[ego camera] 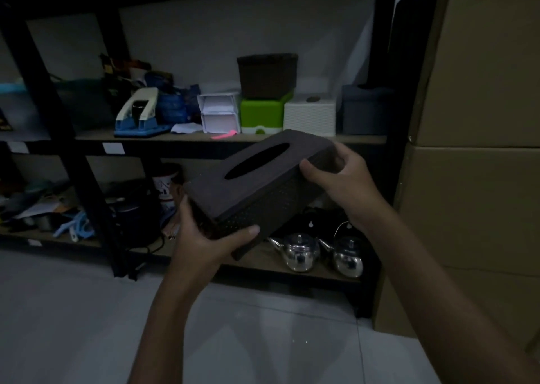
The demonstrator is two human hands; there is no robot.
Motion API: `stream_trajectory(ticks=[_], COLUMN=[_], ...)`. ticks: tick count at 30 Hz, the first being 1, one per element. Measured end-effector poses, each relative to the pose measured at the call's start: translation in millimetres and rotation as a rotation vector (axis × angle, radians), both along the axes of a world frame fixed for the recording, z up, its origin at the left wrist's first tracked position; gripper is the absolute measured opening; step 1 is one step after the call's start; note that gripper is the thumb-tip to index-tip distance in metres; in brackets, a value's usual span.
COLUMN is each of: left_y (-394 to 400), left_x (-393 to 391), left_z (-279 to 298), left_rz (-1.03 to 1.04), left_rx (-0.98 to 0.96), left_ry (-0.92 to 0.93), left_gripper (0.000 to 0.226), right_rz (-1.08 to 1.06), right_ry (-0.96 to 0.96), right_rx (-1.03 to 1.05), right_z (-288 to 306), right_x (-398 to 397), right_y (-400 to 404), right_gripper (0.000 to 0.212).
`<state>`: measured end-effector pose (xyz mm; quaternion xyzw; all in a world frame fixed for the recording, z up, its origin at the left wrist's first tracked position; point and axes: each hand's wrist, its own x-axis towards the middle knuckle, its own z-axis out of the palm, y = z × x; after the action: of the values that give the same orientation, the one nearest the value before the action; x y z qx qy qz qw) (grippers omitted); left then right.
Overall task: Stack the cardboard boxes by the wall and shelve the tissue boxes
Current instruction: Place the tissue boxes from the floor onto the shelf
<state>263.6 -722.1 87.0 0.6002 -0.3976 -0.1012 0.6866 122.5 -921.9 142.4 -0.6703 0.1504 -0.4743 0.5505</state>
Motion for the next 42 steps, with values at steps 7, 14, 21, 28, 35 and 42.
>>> stream_trajectory(ticks=[7, 14, 21, 28, 35, 42], left_y=[-30.6, -89.0, -173.1, -248.9, -297.7, -300.1], left_x=[-19.9, -20.3, -25.3, -23.1, -8.4, -8.2], left_z=[57.6, 119.6, 141.8, 149.2, 150.0, 121.9], left_rz=[0.241, 0.423, 0.547, 0.651, 0.631, 0.616], left_rx=[-0.239, -0.223, -0.16, -0.111, -0.072, -0.098], left_ry=[-0.004, -0.132, -0.204, -0.23, -0.116, -0.37], left_gripper=[0.112, 0.113, 0.105, 0.124, 0.135, 0.115], right_rz=[-0.309, -0.559, -0.701, -0.68, -0.692, -0.689], right_ry=[0.182, 0.889, 0.813, 0.817, 0.707, 0.675], right_rx=[-0.266, -0.969, -1.02, -1.001, -0.958, -0.972], right_z=[22.2, -14.5, -20.4, -34.6, -41.3, -43.4], right_x=[-7.3, -1.5, 4.2, 2.2, 6.9, 9.8], right_y=[-49.5, -96.6, -119.8, -127.5, -129.5, -135.2], right_gripper=[0.029, 0.063, 0.078, 0.087, 0.084, 0.085])
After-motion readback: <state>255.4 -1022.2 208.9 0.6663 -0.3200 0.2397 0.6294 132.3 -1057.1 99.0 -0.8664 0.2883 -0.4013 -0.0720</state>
